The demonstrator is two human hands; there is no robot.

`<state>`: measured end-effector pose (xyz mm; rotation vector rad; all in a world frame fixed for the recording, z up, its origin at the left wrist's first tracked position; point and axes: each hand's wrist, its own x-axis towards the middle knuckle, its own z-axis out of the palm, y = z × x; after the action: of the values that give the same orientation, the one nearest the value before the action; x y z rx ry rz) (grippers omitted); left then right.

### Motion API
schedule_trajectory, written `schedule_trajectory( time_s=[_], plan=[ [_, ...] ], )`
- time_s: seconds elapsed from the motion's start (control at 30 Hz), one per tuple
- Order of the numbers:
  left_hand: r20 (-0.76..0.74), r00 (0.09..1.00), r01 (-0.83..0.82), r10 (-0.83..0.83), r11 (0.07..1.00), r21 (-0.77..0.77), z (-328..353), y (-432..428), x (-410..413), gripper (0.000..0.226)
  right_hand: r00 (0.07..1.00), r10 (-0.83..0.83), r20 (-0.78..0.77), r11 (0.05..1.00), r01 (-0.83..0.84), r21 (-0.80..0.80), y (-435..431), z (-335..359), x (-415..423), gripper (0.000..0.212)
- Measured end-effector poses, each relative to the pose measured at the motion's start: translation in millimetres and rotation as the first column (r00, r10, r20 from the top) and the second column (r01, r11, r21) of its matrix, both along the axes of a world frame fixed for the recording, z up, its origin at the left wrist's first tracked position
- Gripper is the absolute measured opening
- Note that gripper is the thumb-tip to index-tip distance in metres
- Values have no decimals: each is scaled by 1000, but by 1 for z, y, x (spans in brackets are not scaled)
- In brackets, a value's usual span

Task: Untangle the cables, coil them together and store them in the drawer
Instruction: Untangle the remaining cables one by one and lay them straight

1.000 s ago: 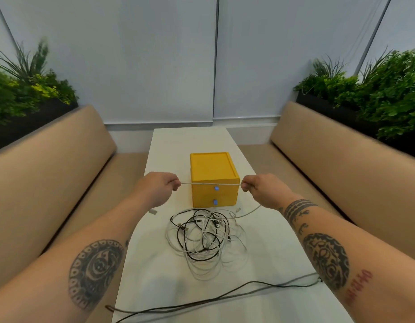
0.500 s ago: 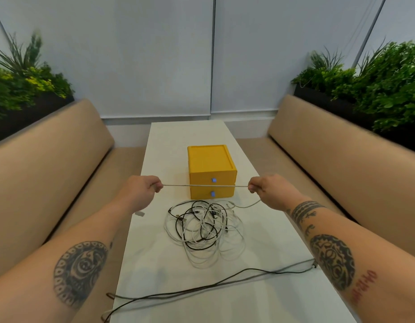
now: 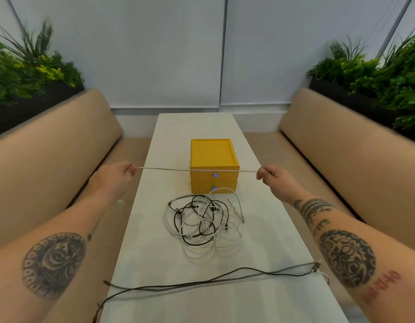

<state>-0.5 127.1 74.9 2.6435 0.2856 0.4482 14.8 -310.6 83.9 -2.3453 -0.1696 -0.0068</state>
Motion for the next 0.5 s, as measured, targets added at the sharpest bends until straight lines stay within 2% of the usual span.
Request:
schedule_trajectory(
  time_s=[0.2,0.33,0.5],
  plan=[
    [-96,994,63,-49,987,146,-7,-35,-11,22,989,59,-134,978,-84,-190,-42,-15,-5,27],
    [-140,987,97,-78,985,139,-20,-34,-22,23,983,28,-180,957,-79,-280,-71,-39,-10,28],
    [-285,957,157,-61,931,330,-43,-7,-44,29,969,-32,-247,929,-62,-365,-113,-80,-27,27]
  ],
)
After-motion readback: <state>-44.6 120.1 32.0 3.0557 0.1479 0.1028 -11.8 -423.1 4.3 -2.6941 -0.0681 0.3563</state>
